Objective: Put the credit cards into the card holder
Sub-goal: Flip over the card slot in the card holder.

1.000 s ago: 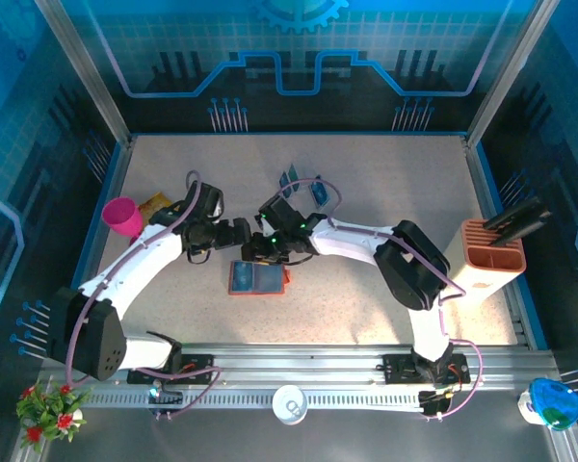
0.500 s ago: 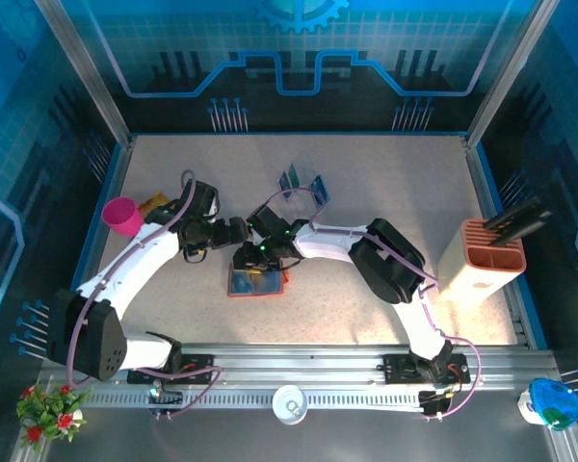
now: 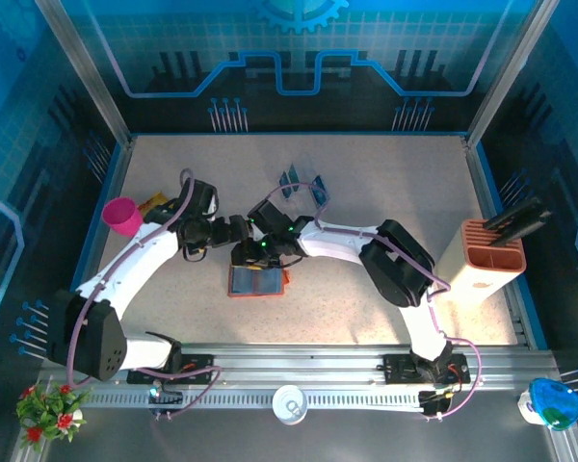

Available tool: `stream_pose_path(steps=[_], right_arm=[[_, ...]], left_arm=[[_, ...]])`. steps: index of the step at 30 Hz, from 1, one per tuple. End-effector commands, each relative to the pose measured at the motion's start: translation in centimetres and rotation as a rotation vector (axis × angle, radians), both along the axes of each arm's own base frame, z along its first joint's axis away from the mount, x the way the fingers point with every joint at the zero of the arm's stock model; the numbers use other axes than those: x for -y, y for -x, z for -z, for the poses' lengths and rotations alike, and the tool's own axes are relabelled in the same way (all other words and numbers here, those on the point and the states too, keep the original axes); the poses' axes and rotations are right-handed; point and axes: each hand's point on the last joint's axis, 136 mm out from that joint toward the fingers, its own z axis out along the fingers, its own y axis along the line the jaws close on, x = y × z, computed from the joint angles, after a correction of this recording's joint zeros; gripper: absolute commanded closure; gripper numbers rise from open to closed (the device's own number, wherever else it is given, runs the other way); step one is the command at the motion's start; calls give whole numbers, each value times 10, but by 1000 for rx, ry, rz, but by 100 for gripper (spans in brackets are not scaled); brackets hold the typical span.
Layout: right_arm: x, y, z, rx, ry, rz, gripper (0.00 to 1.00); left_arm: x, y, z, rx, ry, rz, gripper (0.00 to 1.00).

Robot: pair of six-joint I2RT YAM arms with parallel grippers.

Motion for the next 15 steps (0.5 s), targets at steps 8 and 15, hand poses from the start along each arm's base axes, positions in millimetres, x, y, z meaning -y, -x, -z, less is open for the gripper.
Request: stream_pose_path(steps=[8,15], right_arm=[[-10,11,5,-30,-12,-36,53],[-22,11,31,-82,-18,-47,53]], left_arm=[[0,-1,-14,21,27,-11,1],[0,0,-17,24,26,-12,1]])
